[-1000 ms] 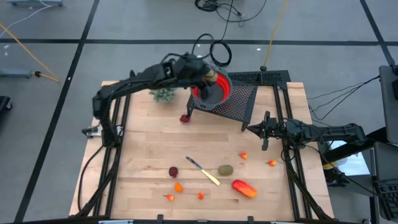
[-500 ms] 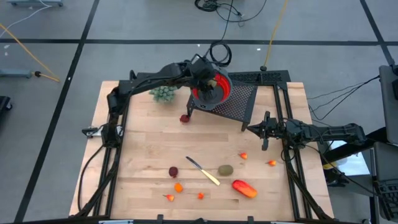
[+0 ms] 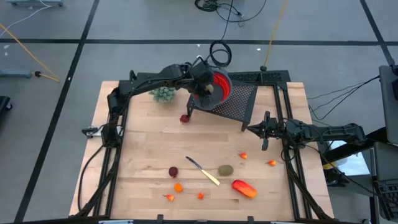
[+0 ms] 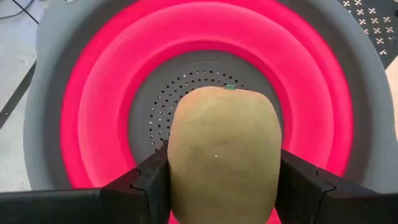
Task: Pick & Place Fruit
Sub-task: Put the brown kiwi into the red strainer bowl on the shelf
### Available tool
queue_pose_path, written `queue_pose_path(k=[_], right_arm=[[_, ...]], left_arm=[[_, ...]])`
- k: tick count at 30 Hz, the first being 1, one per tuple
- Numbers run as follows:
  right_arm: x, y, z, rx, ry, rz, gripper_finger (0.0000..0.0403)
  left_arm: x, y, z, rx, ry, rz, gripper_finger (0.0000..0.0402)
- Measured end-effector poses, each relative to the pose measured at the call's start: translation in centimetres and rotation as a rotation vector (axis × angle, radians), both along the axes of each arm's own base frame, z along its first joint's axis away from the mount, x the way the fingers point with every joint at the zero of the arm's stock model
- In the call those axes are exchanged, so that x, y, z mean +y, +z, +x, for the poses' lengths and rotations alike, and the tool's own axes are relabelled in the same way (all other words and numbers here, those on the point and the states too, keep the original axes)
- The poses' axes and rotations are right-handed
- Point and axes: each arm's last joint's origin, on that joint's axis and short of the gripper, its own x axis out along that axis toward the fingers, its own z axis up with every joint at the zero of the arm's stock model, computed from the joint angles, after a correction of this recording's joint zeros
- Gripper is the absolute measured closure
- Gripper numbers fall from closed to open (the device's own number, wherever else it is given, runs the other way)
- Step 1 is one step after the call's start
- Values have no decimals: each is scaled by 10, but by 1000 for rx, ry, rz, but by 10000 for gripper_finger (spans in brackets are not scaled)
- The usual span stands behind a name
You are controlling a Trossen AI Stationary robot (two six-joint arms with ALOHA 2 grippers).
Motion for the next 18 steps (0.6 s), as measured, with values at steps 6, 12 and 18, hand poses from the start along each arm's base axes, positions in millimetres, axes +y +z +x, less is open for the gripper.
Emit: queue_pose_path(k=[6, 12, 18], right_arm=[[0, 0, 0, 0, 0, 0, 403], [0, 0, 0, 0, 0, 0, 403], [0, 0, 0, 0, 0, 0, 403]], left_arm=[[1, -2, 1, 1, -3, 3, 188], [1, -9, 7, 2, -18, -11, 188], [2, -9, 7, -5, -16, -7, 188]])
